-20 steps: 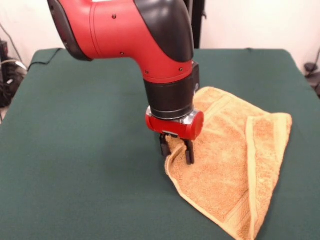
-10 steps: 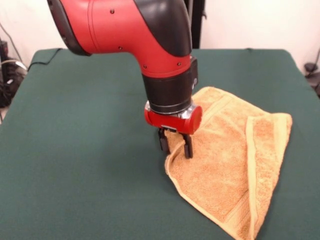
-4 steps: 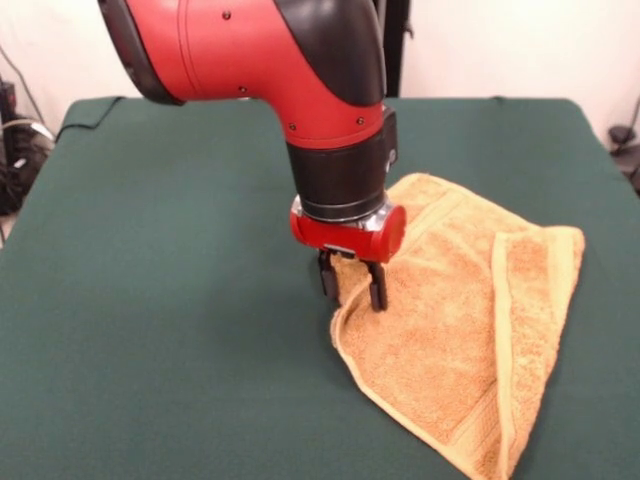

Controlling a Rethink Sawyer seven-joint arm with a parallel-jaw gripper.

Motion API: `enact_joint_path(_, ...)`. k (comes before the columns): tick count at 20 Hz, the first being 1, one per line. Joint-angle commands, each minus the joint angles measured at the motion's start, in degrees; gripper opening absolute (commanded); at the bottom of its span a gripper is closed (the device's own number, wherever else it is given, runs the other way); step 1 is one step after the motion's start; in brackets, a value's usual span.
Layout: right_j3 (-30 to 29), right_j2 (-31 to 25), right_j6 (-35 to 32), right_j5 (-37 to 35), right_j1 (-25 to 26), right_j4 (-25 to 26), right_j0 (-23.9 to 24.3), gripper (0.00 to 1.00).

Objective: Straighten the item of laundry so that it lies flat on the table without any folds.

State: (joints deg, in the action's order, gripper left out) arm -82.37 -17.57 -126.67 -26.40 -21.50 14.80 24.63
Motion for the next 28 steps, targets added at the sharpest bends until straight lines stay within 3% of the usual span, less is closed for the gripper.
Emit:
enact_joint_path(1, -4.04, -2.09, 1.98, 0.58, 1.85, 2.68, -0.97, 1.0)
enact_joint_path(28, -4.33, -2.41, 1.86, 1.31, 2.28, 4.7, 0.15, 1.0)
